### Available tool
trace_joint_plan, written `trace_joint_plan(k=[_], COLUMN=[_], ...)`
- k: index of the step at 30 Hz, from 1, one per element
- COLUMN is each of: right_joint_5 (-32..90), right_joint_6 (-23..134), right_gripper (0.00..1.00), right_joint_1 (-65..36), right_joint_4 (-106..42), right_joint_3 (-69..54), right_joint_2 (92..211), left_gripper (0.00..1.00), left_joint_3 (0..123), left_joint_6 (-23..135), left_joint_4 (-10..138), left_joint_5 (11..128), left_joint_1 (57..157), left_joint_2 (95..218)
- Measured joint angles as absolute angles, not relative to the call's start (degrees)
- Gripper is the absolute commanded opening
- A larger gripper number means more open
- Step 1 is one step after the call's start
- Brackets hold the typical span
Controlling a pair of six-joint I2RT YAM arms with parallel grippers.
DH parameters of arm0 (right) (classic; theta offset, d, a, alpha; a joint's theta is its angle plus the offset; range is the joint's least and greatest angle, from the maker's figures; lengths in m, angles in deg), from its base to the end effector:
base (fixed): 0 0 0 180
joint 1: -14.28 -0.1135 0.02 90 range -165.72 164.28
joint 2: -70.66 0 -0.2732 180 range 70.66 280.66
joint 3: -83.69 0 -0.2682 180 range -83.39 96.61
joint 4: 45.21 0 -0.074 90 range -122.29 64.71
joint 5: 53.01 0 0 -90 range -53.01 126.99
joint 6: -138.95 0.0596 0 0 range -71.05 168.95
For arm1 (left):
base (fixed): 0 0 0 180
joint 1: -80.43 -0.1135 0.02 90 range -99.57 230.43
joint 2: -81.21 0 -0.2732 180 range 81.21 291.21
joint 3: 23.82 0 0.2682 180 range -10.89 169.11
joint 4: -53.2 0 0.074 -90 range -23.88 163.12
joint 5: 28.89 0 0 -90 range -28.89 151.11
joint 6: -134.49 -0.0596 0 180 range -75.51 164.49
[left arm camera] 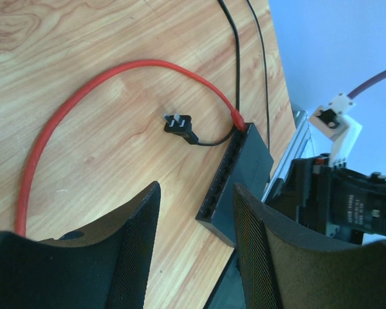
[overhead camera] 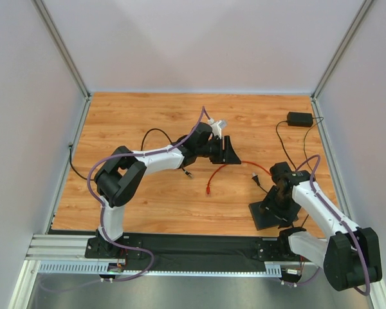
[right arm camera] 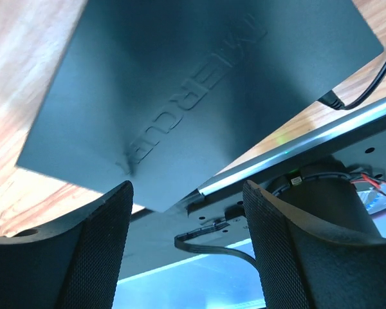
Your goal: Pull the plug from the switch port
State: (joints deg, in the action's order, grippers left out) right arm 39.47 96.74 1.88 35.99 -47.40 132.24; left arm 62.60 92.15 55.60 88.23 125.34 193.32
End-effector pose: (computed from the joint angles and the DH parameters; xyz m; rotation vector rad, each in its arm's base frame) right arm 0.1399 0.0281 0.1617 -0.9410 -2.9568 0.1107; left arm 0.3184 -0.3557 0.1905 0.2811 2.3375 -1.3985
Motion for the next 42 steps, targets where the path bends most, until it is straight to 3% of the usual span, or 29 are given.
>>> trace_joint_plan(k=[24,31,42], right_joint_5=[37.79,36.65,42.20], right_joint_6=[101.52,101.44,101.79], right_gripper=[0.65,0.64,0.64], right_joint_1=[1.66,1.66,1.62], right_joint_4=[29.93,20.10,18.11], right_joint_3=[-51.90,-53.24,-53.26], right_joint_2=[129.75,129.38,124.28], left_gripper=[0.55,0.55,0.53], left_joint_3=[61.03,61.03,61.03], left_joint_6=[94.53,94.71,95.06], left_joint_4=[50.40,50.35,49.13], left_joint_5=[91.04,91.07,92.33], left_joint_1=[124.29,124.18,124.24], left_joint_2=[193.56,193.89,194.13])
